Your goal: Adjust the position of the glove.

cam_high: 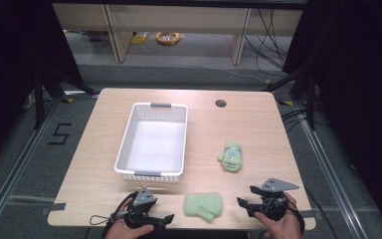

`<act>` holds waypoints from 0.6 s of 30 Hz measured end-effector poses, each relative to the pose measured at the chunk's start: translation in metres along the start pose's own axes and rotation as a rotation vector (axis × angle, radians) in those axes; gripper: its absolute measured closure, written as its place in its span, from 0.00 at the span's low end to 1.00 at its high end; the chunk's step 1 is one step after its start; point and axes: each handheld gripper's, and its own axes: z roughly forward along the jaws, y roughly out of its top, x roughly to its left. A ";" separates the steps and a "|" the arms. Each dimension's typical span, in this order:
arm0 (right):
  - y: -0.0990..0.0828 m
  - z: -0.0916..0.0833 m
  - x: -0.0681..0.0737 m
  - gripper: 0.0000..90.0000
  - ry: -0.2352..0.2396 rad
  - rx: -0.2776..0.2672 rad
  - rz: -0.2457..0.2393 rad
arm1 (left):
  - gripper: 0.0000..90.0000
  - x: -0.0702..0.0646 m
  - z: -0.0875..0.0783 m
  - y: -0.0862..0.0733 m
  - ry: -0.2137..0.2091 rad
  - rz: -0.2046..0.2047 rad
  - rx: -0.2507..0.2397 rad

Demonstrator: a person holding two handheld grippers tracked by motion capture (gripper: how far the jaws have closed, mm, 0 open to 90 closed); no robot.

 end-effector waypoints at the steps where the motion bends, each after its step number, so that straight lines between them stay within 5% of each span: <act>1: 0.000 0.001 0.000 0.40 0.005 0.004 -0.009 | 0.18 0.000 -0.001 0.000 -0.008 0.009 0.007; 5: 0.001 0.000 0.004 0.42 -0.001 0.027 0.009 | 0.18 -0.002 0.001 0.000 -0.010 -0.006 -0.009; 11: 0.008 0.003 0.004 0.47 0.026 0.007 -0.071 | 0.19 -0.002 0.000 0.002 -0.023 0.003 0.009; 18: 0.015 0.006 0.010 0.48 0.040 0.012 -0.079 | 0.19 -0.009 0.005 0.004 -0.028 0.002 -0.023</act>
